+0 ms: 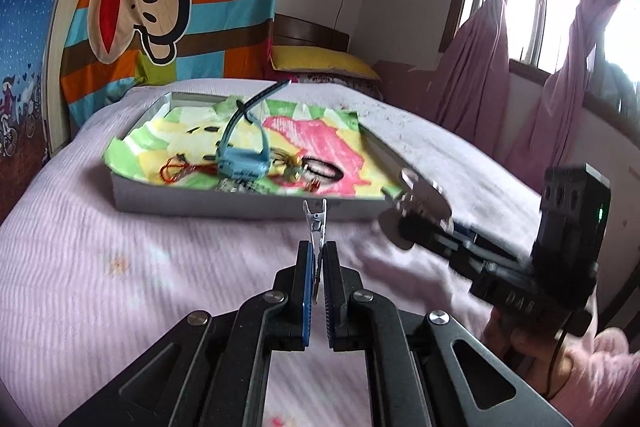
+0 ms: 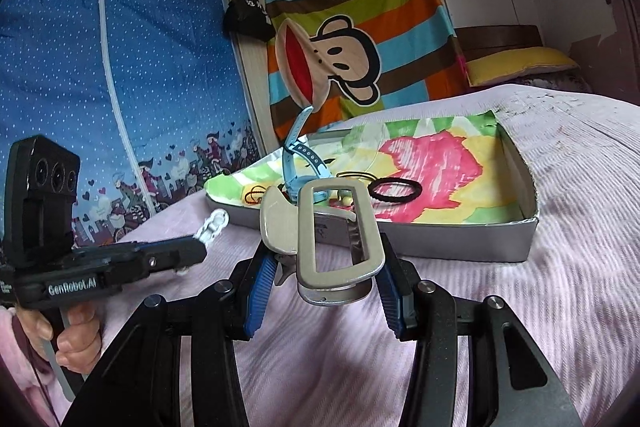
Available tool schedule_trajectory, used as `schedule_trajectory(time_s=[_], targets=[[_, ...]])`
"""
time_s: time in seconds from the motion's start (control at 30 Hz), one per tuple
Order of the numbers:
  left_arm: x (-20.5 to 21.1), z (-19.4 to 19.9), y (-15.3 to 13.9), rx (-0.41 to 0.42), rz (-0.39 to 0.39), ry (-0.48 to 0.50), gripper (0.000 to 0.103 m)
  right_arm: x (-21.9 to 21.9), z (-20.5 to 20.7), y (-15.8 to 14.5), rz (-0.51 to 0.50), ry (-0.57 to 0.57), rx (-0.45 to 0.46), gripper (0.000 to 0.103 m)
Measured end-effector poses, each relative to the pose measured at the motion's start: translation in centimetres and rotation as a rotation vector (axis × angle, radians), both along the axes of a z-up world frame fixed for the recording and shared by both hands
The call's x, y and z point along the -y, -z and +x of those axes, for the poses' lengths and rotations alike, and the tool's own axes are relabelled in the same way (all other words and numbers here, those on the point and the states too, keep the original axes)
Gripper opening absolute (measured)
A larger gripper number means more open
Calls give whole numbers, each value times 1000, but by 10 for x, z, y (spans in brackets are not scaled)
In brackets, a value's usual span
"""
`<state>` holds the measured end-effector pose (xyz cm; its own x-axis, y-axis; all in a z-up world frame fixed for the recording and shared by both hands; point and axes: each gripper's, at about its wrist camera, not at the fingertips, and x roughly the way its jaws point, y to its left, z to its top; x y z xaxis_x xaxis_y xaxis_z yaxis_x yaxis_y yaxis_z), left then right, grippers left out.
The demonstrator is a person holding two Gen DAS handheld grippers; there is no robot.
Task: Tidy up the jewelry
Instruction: 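Carry the claw clip and hairpin over the tray and open both tools to release them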
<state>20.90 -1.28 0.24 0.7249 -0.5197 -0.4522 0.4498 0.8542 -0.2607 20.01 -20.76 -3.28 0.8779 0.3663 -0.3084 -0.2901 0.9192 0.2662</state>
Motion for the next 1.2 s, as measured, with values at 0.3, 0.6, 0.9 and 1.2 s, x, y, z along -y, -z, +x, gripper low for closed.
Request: schedule_trajectory(time_s=[0.3,0.6,0.9,1.2], targets=[[22,43,-28,24,-41,-15,5,32,10,-18,117,36,22,43],[52,106,-48,8,-22,-35,5,68,74,-50,70,118,16,43],[76,153,-40,-61,15,-68,5,68,130,-48,1,166,-66,43],[84,180,-17,-180,46,-94,5,72,155,-24,-37,192,-203,43]])
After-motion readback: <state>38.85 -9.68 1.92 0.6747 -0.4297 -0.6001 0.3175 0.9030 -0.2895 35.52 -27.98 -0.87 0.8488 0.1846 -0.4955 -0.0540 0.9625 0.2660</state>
